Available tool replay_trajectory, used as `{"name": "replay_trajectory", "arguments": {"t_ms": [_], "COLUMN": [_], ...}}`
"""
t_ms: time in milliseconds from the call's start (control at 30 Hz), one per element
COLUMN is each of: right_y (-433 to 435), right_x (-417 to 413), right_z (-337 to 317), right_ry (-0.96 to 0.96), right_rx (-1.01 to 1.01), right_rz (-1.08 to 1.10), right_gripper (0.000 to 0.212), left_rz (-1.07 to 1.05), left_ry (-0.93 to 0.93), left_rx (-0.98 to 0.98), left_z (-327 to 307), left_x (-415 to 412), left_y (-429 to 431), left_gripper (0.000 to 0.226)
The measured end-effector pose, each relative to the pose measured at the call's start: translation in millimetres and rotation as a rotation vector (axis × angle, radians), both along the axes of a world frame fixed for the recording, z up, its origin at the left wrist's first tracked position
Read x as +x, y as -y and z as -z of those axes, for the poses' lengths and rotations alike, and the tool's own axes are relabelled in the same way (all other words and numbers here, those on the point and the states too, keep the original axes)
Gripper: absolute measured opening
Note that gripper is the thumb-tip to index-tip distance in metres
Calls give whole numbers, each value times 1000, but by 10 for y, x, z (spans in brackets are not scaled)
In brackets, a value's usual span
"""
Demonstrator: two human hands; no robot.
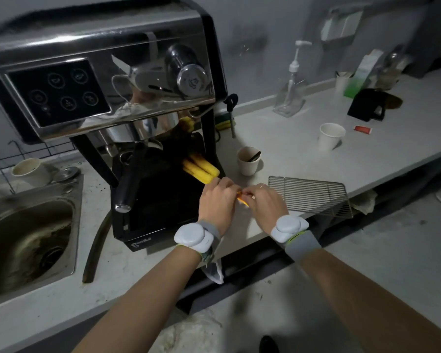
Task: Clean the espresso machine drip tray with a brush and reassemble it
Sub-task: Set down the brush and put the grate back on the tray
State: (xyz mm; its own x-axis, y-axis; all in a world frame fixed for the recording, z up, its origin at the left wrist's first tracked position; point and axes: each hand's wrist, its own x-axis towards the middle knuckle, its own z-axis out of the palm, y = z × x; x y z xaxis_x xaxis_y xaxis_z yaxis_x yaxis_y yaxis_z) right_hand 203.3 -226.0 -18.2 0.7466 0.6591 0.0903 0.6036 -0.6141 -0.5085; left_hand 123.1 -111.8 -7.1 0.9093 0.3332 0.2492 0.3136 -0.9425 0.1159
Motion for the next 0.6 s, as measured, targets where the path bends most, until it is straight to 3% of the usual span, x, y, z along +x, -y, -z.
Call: {"name": "replay_trajectory", "arguments": {"t_ms": [233, 600], "right_y": [233, 435], "right_x": [245, 438], "right_z": [160, 674], "right_ry": [-123, -467], "right_rx": [-7, 1], "right_rz": [63, 149], "right_gripper": [25, 21], "left_rz": [85, 112], "left_ry": [-55, -180], "left_rx": [53, -80], "left_z": [149, 698], "left_x": [323, 543], "left_y": [258, 475], "left_gripper": [31, 30]}}
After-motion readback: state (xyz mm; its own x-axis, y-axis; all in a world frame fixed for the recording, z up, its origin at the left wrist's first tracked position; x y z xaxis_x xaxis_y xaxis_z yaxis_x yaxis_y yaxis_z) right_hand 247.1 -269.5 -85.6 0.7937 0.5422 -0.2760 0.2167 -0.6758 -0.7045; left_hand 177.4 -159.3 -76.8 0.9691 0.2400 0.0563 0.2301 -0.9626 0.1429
